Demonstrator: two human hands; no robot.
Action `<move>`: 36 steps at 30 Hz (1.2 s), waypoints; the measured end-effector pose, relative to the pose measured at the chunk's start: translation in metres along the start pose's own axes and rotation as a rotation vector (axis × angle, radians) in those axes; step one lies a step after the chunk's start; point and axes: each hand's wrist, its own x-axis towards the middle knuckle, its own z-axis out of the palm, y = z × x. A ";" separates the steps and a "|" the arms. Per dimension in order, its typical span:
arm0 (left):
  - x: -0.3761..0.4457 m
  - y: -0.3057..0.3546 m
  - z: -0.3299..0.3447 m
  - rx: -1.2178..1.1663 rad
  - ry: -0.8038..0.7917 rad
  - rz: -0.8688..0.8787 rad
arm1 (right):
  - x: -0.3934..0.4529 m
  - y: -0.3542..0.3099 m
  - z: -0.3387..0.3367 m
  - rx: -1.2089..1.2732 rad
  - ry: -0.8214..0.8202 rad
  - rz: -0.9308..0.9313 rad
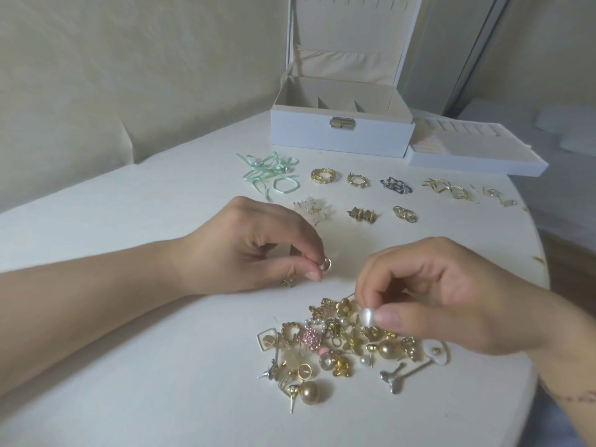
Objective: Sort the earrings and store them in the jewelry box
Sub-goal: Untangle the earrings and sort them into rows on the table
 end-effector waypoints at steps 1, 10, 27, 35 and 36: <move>0.000 0.001 0.000 -0.003 -0.003 0.002 | 0.000 -0.002 0.000 0.041 -0.002 -0.003; -0.001 0.005 0.004 -0.193 0.112 -0.112 | 0.012 -0.001 0.005 0.394 0.255 -0.014; -0.003 0.004 0.008 -0.118 0.238 -0.202 | 0.024 -0.006 0.032 0.206 0.507 -0.077; -0.004 0.001 0.005 0.007 0.115 -0.129 | 0.001 0.020 -0.052 -0.301 0.920 0.075; -0.004 0.000 0.005 0.020 0.100 -0.123 | -0.004 0.032 -0.065 -0.424 0.954 0.137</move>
